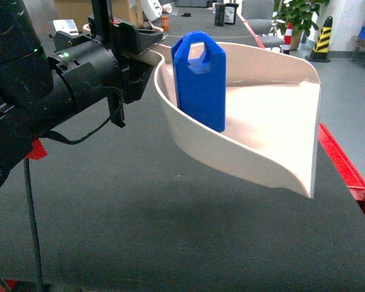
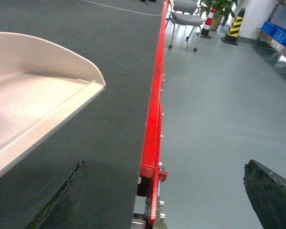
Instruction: Place part in tray to right shelf
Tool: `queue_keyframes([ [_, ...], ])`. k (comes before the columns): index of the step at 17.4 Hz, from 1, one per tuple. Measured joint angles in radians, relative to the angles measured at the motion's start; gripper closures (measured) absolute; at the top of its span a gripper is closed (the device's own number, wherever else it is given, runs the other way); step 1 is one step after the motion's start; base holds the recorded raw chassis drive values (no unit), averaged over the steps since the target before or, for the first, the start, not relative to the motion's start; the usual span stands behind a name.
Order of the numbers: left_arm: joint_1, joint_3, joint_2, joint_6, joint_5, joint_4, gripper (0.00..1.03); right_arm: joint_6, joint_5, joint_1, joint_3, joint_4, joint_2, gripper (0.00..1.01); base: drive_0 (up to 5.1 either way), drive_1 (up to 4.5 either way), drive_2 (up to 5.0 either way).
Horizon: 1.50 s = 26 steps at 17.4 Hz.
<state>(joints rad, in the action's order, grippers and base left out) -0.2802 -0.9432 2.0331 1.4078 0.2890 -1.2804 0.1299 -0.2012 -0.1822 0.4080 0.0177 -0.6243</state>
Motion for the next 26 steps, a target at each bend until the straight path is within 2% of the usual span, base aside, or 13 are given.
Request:
queue_keyframes([
  [12,0.000,0.000,0.000,0.000,0.000,-0.003,0.88,0.000,0.000,0.000,0.000,0.000,0.000,0.03,4.9,-3.37,-1.4],
  [26,0.000,0.002,0.000,0.000,0.000,0.001,0.88,0.000,0.000,0.000,0.000,-0.001,0.003,0.03,5.0,-2.37,-2.4],
])
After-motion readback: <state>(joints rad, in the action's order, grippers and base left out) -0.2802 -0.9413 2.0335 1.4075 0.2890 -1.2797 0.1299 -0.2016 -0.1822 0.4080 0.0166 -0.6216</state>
